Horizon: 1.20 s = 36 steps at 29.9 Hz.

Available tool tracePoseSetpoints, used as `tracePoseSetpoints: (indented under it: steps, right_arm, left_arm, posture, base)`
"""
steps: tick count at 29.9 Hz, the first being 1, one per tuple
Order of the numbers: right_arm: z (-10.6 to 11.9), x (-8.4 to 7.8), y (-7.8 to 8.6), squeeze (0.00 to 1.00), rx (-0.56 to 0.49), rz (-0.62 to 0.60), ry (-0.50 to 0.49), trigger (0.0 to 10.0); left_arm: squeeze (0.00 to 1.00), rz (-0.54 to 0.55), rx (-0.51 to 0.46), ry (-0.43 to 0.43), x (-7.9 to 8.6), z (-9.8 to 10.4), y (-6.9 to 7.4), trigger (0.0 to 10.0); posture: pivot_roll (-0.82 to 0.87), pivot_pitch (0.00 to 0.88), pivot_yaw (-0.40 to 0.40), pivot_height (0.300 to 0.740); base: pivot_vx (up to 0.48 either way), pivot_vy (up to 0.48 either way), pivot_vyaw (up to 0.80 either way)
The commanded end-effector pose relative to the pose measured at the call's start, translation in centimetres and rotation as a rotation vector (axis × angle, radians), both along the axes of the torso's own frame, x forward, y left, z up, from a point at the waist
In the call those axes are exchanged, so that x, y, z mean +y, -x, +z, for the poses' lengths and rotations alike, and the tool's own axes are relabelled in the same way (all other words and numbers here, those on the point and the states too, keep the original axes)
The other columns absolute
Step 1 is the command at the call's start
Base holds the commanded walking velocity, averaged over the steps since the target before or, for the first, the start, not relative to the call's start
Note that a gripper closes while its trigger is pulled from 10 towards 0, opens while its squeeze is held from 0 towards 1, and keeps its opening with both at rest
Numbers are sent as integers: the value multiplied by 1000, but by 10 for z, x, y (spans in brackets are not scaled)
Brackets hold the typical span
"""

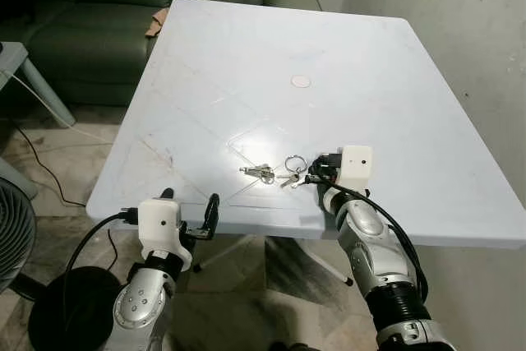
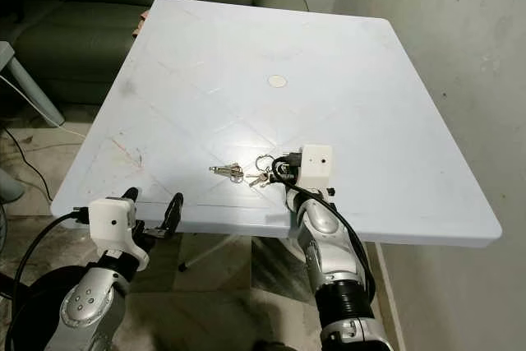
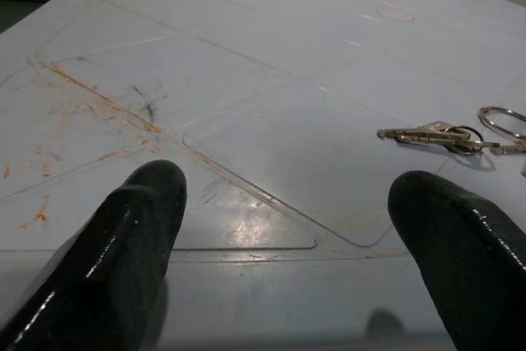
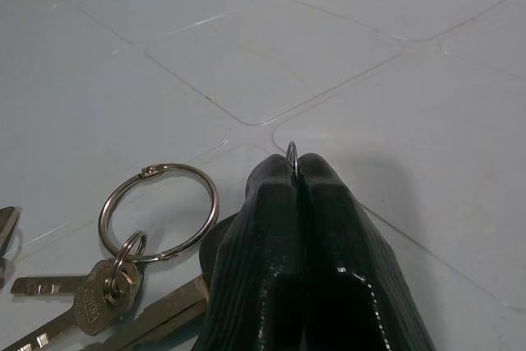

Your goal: Hang keys on a hook

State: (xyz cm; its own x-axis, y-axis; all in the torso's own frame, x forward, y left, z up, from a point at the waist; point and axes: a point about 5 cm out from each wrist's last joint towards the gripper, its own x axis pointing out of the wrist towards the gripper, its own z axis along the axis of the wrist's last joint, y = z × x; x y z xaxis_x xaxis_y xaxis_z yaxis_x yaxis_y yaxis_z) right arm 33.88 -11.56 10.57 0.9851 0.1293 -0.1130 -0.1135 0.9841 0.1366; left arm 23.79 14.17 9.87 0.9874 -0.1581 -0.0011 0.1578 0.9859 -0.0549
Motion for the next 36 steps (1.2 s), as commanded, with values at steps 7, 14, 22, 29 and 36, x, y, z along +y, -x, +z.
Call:
tracePoseSetpoints:
  steps: [7,14,22,29,36]
  right_arm:
    - [-1,-5,1,969,-14,-15,-22,10000]
    - [-2,-6,0,0,1,-14,-1,10000]
    - [-4,-7,1,0,7,-10,-2,10000]
    - [0,-13,1,0,-24,-25,-5,10000]
    - [0,-17,0,0,-19,-48,-10,3137]
  left_arm:
    - [0,-2,-8,-3,-1,3,2,10000]
    - [0,-3,-6,-4,-1,3,2,10000]
    - [0,-4,-5,-4,-1,3,2,10000]
    - [0,-6,-6,-2,-2,4,1,10000]
    - [0,-8,-5,6,-4,4,1,10000]
  posture:
    - [67,153,-68,732]
    - [67,156,-66,732]
    - [65,159,-64,732]
    - [62,159,-63,732]
    - [61,161,-62,732]
  base:
    - [0,0,0]
    - [0,0,0]
    - [0,0,0]
    - [0,0,0]
    - [0,0,0]
